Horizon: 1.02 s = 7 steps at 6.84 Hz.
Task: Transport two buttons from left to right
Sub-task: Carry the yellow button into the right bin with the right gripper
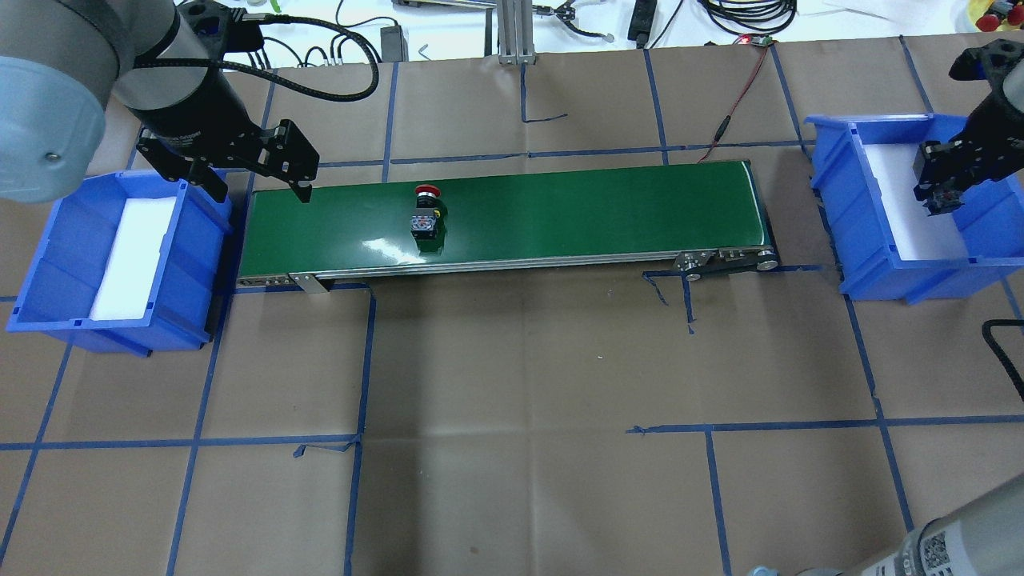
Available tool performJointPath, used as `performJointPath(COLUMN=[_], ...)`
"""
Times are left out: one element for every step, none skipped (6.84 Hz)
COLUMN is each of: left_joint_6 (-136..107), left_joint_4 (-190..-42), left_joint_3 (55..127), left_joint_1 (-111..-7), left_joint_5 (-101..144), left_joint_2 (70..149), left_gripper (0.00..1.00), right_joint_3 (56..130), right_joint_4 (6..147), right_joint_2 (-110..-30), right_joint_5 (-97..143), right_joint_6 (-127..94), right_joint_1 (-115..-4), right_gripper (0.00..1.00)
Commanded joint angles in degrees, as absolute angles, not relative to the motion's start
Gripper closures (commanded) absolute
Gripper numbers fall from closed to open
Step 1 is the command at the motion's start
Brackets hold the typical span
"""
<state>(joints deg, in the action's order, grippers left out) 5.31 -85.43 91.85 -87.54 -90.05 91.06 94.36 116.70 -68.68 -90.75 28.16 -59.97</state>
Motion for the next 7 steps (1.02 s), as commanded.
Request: performJointPath(left_joint_6=[5.27,5.27,5.27,5.27,5.27,5.27,5.27], left_joint_4=[-85.43,-85.43,-85.43,-85.43,-85.43,-85.43,-85.43], left_joint_3=[91.85,91.85,91.85,91.85,91.85,91.85,91.85], left_joint_1=[-87.54,-87.54,-87.54,-87.54,-87.54,-87.54,-87.54], left_joint_5=[-90.00,-90.00,-90.00,-90.00,-90.00,-90.00,-90.00], left_joint_2=[91.14,91.14,91.06,91.14,91.14,91.06,91.14], left_gripper=[0.01,0.01,0.01,0.01,0.01,0.01,0.01], right_joint_3=[98.51,98.70,99.05,99.14,99.05,98.97,98.62], right_joint_4=[120.67,121.20,121.20,121.11,121.03,121.11,121.46], right_joint_2=[-66.45,-66.18,-65.83,-65.74,-65.66,-65.57,-65.48], right_joint_5=[-90.44,-90.70,-90.88,-91.05,-90.97,-90.62,-90.18], right_joint_6=[28.13,28.13,28.12,28.21,28.13,28.04,27.95], right_joint_1=[-58.46,-58.36,-58.36,-58.36,-58.36,-58.36,-58.36], right_gripper=[0.98,0.98,0.97,0.89,0.49,0.29,0.16])
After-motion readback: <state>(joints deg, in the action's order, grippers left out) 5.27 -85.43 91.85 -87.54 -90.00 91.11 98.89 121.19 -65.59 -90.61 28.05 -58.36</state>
